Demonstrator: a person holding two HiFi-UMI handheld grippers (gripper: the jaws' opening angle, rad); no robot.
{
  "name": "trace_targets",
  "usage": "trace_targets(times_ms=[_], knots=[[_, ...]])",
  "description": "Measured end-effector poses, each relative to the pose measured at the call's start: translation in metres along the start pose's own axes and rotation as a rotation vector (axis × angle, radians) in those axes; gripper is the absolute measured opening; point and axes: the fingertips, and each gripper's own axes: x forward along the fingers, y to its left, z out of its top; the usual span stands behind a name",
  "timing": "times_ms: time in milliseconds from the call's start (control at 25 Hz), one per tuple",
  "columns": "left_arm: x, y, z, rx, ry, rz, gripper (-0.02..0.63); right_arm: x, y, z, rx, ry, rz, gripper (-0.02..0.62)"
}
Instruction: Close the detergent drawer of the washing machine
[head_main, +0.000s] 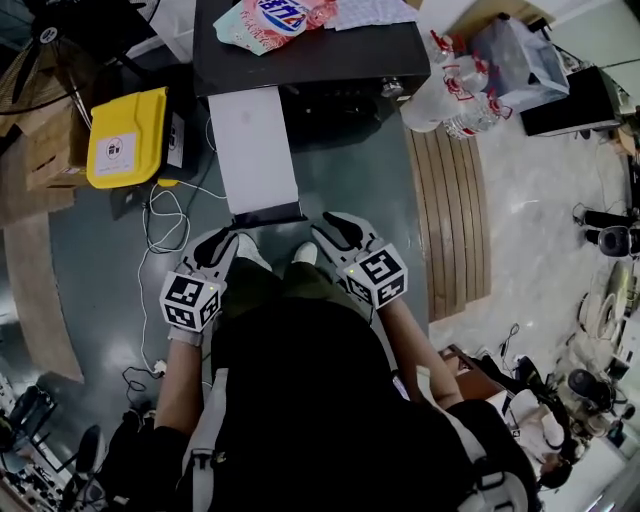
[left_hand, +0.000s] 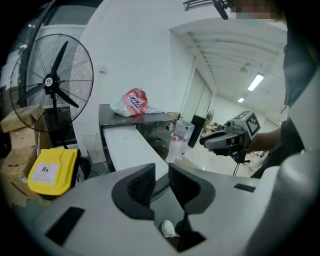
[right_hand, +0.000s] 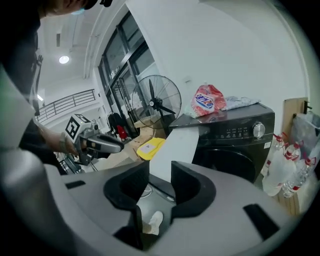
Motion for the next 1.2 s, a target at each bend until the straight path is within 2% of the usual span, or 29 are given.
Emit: trace_targets(times_ms=[200, 320, 520, 960, 1200], knots=[[0.02, 0.011, -0.025, 0.002, 0.08, -0.012, 0.103, 0.018, -0.005, -0.023, -0.019, 0.081, 0.02, 0.152], [0.03, 0.019, -0.04, 0.021, 0.135, -0.03, 0.145, 0.03, -0.008, -0.04, -0.037, 0.138, 0.028, 0.16], [0.042, 0.033, -0.072, 0.036, 0.221, -0.057, 0.179, 0.052, -0.013, -0.067, -0.074, 0.23, 0.012, 0.183], [0.066, 0.049, -0.124, 0.069, 0.351, -0.151, 0.181, 0.085, -0.022, -0.115, -0.049, 0.338, -0.031, 0.201], [0.078, 0.057, -0.141, 0.087, 0.379, -0.146, 0.172, 0.099, -0.026, -0.124, -0.075, 0.365, -0.109, 0.169]])
